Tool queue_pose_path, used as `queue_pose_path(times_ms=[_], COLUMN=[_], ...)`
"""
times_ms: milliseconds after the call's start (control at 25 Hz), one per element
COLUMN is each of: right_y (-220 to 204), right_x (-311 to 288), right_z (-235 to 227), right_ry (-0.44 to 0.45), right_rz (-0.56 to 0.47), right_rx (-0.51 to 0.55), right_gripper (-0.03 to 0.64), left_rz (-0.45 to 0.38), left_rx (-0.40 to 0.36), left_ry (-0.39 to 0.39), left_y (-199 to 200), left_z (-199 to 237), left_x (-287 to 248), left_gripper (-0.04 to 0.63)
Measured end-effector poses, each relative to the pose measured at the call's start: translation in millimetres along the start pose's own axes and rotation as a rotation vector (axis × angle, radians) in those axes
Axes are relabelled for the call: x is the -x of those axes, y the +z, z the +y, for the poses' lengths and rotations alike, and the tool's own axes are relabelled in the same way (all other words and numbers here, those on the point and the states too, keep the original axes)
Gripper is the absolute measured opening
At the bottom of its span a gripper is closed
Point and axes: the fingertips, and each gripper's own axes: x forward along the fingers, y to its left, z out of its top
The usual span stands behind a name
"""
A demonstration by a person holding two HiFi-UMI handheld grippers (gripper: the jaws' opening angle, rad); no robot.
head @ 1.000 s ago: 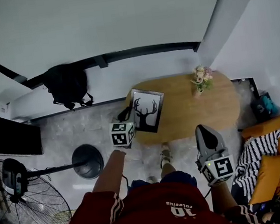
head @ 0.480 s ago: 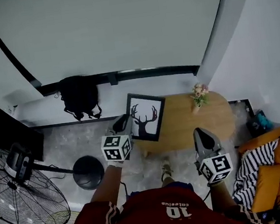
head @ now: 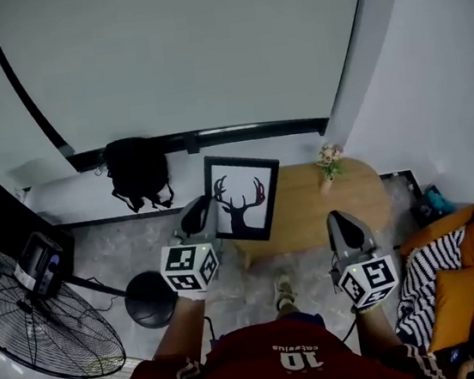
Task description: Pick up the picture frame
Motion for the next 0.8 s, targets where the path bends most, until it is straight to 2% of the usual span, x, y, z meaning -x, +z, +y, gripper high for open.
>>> queue_pose_path(times_ms=[200, 400, 800], right_y=[14.1, 16.3, 16.9], right_x=[6.7, 15.6, 22.4], right_z=[2.7, 12.7, 32.8], right_ry=[-0.028, -0.045, -0.01], right_rz=[-0.03, -0.028, 0.005], right_rx=[-0.048, -0.043, -0.038], right_gripper=[-0.005, -0.005, -0.005], left_rz=[-0.017, -0.031, -0.046], left_rx=[-0.017, -0.029, 0.009], left_ry=[-0.015, -0.042, -0.065], left_y=[23.1, 31.3, 39.7], left_z=[-8.2, -19.5, -22.7], left_x=[15.3, 29.6, 42.4], left_gripper=[0.078, 0.078, 0.078])
